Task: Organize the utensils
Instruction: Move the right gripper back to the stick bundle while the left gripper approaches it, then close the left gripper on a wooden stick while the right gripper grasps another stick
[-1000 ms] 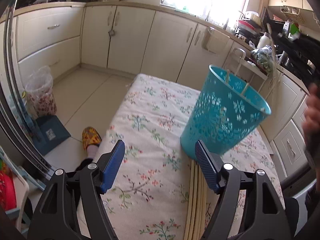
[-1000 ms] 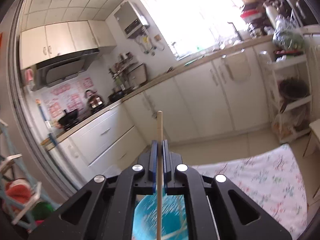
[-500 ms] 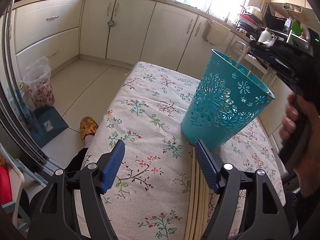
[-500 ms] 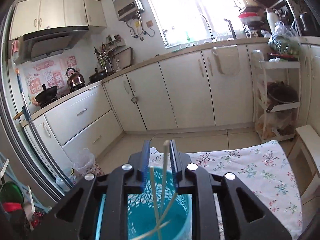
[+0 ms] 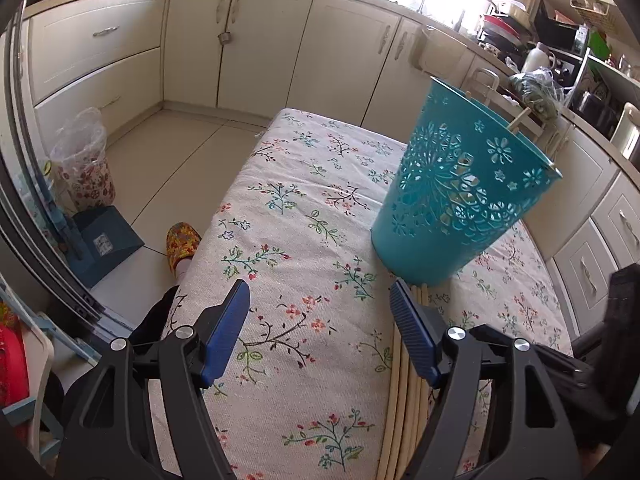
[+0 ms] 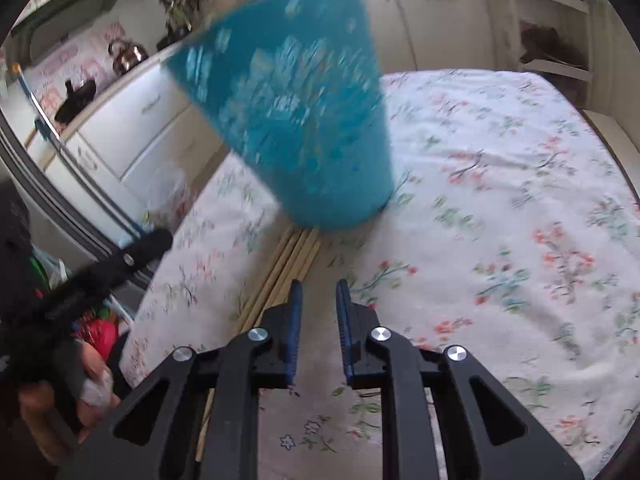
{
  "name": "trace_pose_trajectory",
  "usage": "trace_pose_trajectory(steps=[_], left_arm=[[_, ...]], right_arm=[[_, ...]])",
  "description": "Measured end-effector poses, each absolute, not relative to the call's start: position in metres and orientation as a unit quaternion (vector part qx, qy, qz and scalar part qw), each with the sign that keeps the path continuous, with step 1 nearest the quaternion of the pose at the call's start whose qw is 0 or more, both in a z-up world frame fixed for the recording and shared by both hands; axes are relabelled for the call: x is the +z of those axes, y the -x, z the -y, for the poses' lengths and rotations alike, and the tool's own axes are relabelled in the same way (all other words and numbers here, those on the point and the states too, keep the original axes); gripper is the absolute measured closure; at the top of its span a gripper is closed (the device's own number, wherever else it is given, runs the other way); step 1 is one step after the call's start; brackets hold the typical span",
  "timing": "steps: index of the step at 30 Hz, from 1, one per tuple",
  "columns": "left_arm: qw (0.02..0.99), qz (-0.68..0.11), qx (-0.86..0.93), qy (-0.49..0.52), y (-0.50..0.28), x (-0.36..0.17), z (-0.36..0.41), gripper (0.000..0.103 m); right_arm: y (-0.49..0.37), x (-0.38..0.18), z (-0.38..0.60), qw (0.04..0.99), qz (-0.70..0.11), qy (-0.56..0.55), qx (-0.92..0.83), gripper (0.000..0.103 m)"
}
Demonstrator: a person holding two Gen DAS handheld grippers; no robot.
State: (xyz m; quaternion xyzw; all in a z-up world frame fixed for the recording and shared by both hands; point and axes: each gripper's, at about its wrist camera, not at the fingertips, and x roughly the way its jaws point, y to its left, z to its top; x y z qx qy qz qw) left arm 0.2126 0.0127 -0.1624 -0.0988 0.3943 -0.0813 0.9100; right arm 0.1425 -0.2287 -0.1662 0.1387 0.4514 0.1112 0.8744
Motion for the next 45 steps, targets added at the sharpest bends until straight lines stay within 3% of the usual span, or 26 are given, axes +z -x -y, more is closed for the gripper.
trace_pose_trajectory(steps=[21, 29, 45], left_arm=[[0.892, -0.438, -0.095, 0.056, -0.219, -0.182, 0.009, 0.034], [0.882, -0.461, -0.095, 0.008, -0.234, -0.194, 0.036, 0.034], [0.874, -0.476, -0.090, -0.029, -0.251, -0.200, 0.048, 0.034]], right_arm=[[-0.151, -0.175, 0.206, 0.859, -0.484, 0.019, 0.162, 0.092], [-0.151, -0.176, 0.248, 0.861, -0.482, -0.071, 0.145, 0.092], [-0.153, -0.181, 0.265, 0.866, -0.483, -0.076, 0.110, 0.094]])
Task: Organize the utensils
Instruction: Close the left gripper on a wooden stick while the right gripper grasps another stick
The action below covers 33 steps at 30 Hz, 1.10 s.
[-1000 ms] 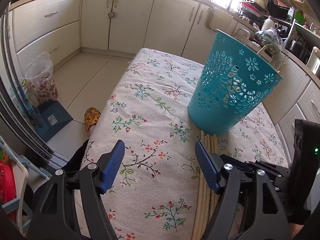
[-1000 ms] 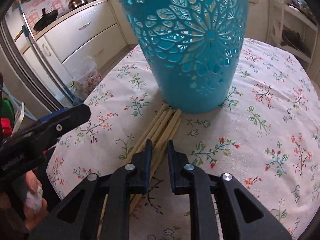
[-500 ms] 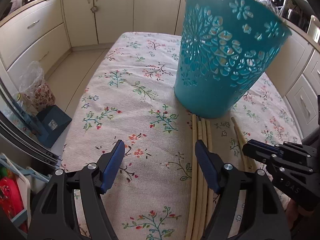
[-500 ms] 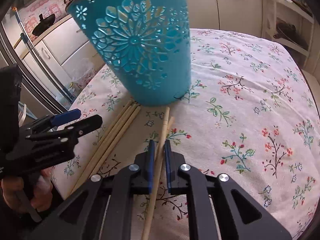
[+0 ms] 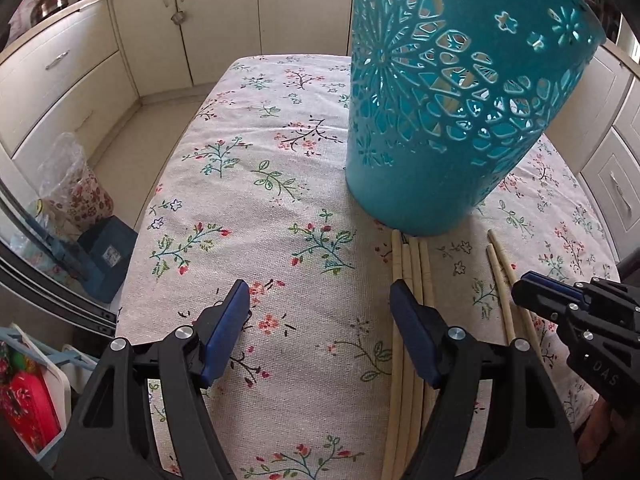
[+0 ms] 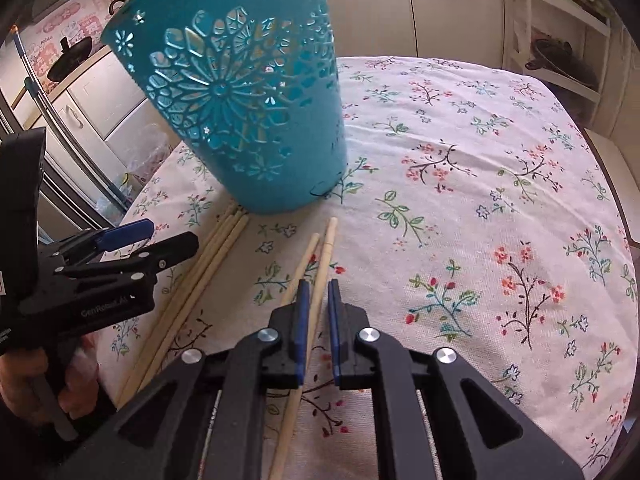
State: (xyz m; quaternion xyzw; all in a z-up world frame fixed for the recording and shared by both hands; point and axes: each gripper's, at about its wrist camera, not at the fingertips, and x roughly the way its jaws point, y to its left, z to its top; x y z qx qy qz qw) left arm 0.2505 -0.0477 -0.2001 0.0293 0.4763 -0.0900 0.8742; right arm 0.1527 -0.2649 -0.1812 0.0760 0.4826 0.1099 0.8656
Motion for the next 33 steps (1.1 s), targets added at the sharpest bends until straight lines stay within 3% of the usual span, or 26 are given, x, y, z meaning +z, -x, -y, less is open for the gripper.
trace_pose_trajectory(steps=[22, 33], left_arm=[[0.874, -0.477, -0.082, -0.042, -0.258, -0.198, 0.056, 0.034], [0.873, -0.478, -0.089, -0.034, -0.270, -0.198, 0.054, 0.045]], right_arm=[[-0.160, -0.182, 0.269, 0.869, -0.477, -0.082, 0.103, 0.095], [-0.173, -0.181, 0.272, 0.869, -0.478, -0.086, 0.092, 0.092]])
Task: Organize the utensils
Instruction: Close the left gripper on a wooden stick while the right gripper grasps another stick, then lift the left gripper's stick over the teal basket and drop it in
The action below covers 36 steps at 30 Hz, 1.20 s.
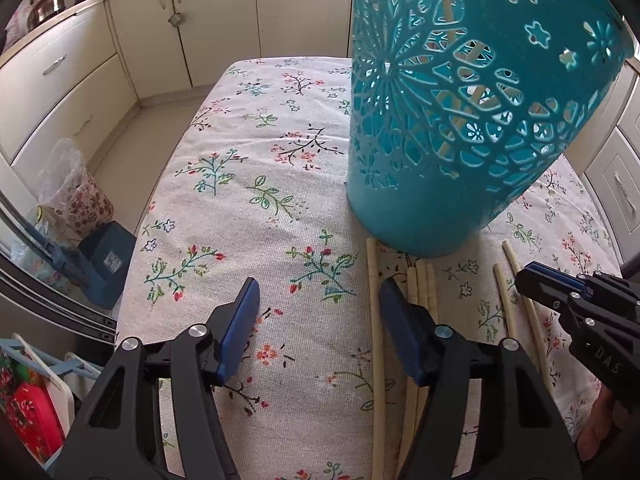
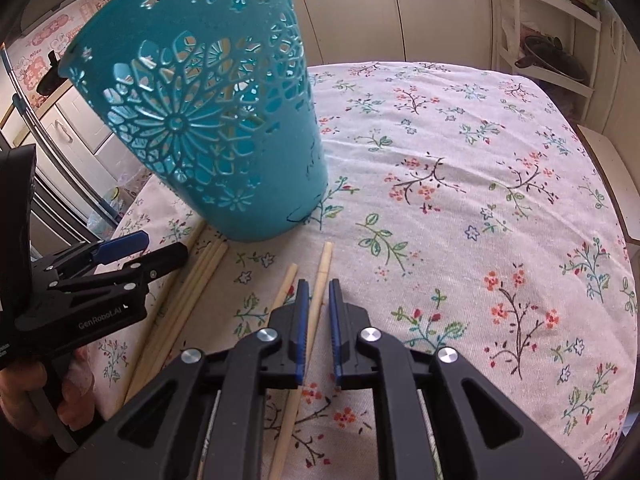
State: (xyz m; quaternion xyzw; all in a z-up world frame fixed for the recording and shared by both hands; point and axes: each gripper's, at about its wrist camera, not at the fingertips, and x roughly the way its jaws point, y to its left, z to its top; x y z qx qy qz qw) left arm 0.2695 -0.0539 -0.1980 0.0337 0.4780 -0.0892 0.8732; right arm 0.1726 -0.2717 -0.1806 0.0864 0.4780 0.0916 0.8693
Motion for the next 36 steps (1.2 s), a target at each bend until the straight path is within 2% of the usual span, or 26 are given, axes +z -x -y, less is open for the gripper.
trace_pose_trajectory(steps=[5, 12, 16, 19, 21, 22, 27, 36], left_arm=[[0.875, -0.473, -0.092, -0.045, -0.270, -0.199, 0.059, 0.056], [0.877, -0.468, -0.093, -0.056, -0.268, -0.199, 0.063, 0.059], [0.877, -0.467, -0.097, -0.058, -0.266, -0.198, 0.067, 0.064], [0.877, -0.466, -0.104, -0.061, -0.264, -0.198, 0.070, 0.075], [0.876, -0.466, -0.112, -0.061, -0.263, -0.198, 0.072, 0.094], [0.874, -0.467, -0.119, -0.057, -0.263, -0.198, 0.073, 0.097], [0.869, -0.475, -0.135, -0.031, -0.261, -0.197, 0.065, 0.098], [0.867, -0.477, -0.130, -0.054, -0.264, -0.196, 0.072, 0.098]], right_arm=[[-0.173, -0.181, 0.271, 0.871, -0.476, -0.079, 0.092, 0.094], [-0.172, -0.183, 0.278, 0.870, -0.475, -0.087, 0.093, 0.097], [-0.172, -0.184, 0.277, 0.872, -0.474, -0.085, 0.092, 0.096], [-0.170, -0.184, 0.276, 0.872, -0.472, -0.085, 0.093, 0.096], [-0.168, -0.184, 0.276, 0.872, -0.472, -0.084, 0.094, 0.097], [-0.168, -0.184, 0.275, 0.872, -0.473, -0.084, 0.094, 0.097], [-0.166, -0.184, 0.280, 0.869, -0.476, -0.090, 0.099, 0.096], [-0.170, -0.183, 0.277, 0.868, -0.480, -0.078, 0.098, 0.096]])
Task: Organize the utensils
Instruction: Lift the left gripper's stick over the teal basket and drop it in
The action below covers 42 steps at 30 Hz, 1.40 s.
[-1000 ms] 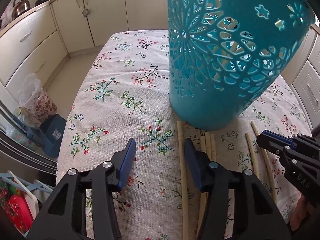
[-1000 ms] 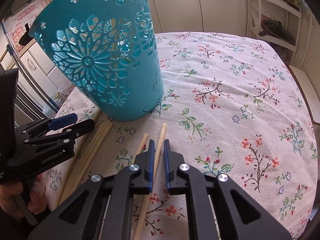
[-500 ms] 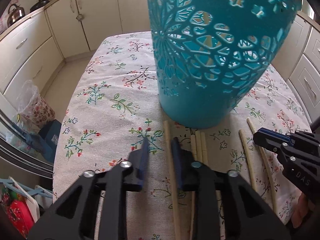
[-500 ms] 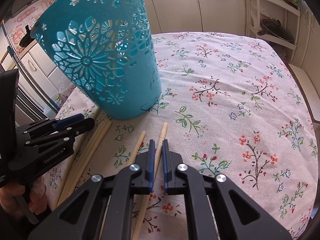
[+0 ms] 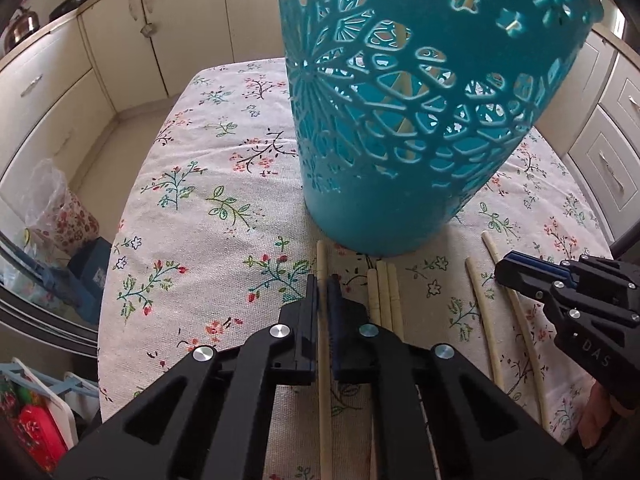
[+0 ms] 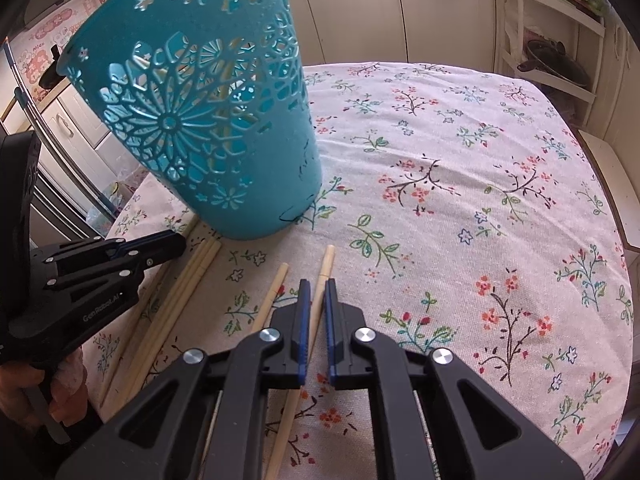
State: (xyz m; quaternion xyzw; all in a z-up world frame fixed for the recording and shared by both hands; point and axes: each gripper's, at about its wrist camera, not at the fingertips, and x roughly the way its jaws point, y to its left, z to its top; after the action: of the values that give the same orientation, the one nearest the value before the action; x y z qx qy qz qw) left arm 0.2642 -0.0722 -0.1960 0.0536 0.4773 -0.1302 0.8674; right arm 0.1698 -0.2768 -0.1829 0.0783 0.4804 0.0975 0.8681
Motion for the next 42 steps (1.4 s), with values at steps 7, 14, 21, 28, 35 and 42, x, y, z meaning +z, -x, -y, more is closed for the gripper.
trace_pose_trajectory(steps=[7, 14, 21, 28, 35, 42], left_arm=[[0.886, -0.441, -0.141, -0.004, -0.247, -0.175, 0.048, 0.098], [0.910, -0.385, -0.150, 0.042, -0.229, -0.133, 0.021, 0.098], [0.931, -0.321, -0.161, 0.069, -0.213, -0.078, 0.010, 0.098], [0.946, -0.259, -0.179, 0.078, -0.203, -0.023, 0.014, 0.098], [0.958, -0.202, -0.185, 0.088, -0.218, 0.023, 0.027, 0.098], [0.968, -0.138, -0.187, 0.095, -0.243, 0.064, 0.049, 0.098]], right_arm=[[-0.160, -0.183, 0.278, 0.868, -0.480, -0.078, 0.100, 0.097], [-0.153, -0.185, 0.279, 0.877, -0.463, -0.082, 0.100, 0.097], [-0.148, -0.183, 0.276, 0.878, -0.461, -0.081, 0.101, 0.097], [-0.150, -0.183, 0.276, 0.878, -0.460, -0.085, 0.103, 0.097], [-0.153, -0.183, 0.279, 0.878, -0.460, -0.089, 0.104, 0.097], [-0.154, -0.184, 0.283, 0.876, -0.459, -0.099, 0.109, 0.097]])
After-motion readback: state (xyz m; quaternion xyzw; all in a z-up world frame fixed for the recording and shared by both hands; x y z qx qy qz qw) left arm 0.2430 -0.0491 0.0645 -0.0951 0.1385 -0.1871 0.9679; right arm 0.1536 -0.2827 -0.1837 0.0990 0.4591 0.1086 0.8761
